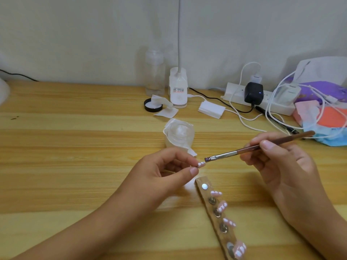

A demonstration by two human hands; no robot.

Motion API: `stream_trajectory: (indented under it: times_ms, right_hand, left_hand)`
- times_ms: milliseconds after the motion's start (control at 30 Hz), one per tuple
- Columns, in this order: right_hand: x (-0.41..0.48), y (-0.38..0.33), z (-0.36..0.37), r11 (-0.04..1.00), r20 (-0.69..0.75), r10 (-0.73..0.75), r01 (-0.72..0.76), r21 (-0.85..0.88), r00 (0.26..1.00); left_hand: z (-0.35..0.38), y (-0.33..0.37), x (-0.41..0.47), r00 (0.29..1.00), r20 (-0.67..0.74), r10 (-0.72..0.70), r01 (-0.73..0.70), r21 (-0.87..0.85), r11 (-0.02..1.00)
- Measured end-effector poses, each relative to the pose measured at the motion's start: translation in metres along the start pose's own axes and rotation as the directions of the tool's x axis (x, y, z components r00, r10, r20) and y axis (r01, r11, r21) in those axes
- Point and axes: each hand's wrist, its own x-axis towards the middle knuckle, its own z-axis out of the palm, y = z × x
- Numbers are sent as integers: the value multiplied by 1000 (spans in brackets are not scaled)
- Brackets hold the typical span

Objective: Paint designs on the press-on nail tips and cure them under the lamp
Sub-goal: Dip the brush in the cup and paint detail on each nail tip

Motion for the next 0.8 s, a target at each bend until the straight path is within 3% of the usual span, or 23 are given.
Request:
stream_trajectory:
  times_ms: [233, 467, 800]
  right_hand:
    - [-1, 0, 1, 995, 27, -9, 12, -103, 1000]
    - [-3, 0, 2, 965, 33, -119, 123, -231, 992]
    - [-2, 1, -1, 996, 28, -65, 66, -55, 997]
  left_hand:
    - [0, 3, -1, 1000, -8, -15, 15, -3, 1000]
    - [0, 4, -1, 1000, -10, -28, 28, 3, 1000]
    - [1, 2, -1, 1000, 4, -13, 13, 45, 999]
